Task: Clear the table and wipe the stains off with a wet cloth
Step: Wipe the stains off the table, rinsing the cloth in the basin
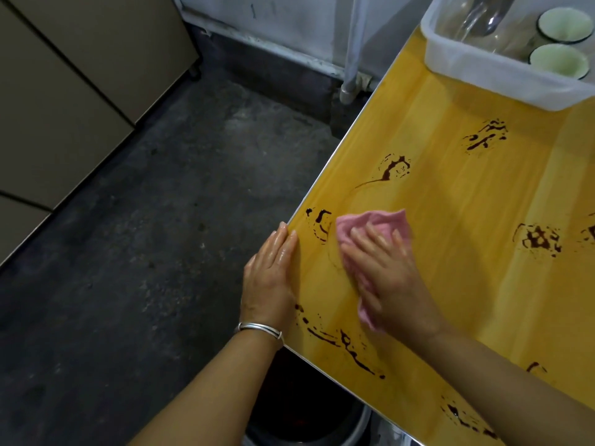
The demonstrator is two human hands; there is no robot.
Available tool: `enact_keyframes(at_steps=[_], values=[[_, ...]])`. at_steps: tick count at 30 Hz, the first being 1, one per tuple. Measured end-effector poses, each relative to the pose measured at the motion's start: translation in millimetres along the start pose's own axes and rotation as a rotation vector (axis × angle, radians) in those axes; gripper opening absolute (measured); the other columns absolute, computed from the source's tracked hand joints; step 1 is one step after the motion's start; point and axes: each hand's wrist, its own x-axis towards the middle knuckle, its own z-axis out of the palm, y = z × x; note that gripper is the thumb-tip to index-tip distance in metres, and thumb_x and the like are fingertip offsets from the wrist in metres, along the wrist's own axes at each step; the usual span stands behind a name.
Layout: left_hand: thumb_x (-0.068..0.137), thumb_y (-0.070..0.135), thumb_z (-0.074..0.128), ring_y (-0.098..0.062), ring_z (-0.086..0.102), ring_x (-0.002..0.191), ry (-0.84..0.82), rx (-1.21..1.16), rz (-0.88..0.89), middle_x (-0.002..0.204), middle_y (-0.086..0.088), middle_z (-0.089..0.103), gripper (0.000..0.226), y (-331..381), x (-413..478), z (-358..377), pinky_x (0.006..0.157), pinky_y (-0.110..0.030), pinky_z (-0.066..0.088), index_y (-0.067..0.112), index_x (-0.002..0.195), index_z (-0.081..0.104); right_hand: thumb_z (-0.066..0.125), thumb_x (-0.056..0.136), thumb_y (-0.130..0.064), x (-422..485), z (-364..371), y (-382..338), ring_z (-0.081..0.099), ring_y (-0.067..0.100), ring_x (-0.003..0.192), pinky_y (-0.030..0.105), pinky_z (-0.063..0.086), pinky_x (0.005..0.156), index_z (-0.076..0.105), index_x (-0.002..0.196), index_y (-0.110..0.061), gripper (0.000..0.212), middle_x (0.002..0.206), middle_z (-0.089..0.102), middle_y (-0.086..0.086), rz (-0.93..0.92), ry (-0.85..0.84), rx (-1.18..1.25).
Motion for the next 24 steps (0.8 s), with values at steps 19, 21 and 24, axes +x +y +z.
enact_keyframes(at_steps=[19,21,24], values=[[0.085,0.012,0.032,-0.031,0.059,0.111,0.052,-0.016,-0.026,0.127,-0.016,0.056,0.038,0.3,-2.9,-0.4,0.091,-0.046,0.045,0.005,0.115,0.055,0.046,0.093,-0.025,55.7,-0.4,-6.2,0.026,0.027,0.142,0.047,0.001,0.114,0.047,0.136,-0.023,0.043,0.147,0.040,0.000,0.198,0.007,-0.036],[0.084,0.008,0.040,-0.031,0.058,0.112,0.055,-0.015,-0.021,0.127,-0.016,0.056,0.034,-0.7,-4.8,2.5,0.092,-0.045,0.044,0.005,0.115,0.054,0.047,0.090,-0.026,67.4,12.0,-25.9,0.026,0.026,0.142,0.054,0.006,0.116,0.050,0.133,-0.025,0.043,0.148,0.040,-0.002,0.215,0.004,-0.042],[0.082,0.003,0.048,-0.030,0.057,0.112,0.059,-0.060,-0.025,0.128,-0.015,0.055,0.032,-2.6,-5.8,2.8,0.091,-0.044,0.045,0.010,0.113,0.051,0.044,0.081,-0.024,53.1,22.1,-48.1,0.049,0.031,0.127,0.061,0.026,0.107,0.063,0.119,-0.020,0.043,0.131,0.059,0.003,-0.044,-0.009,-0.006]])
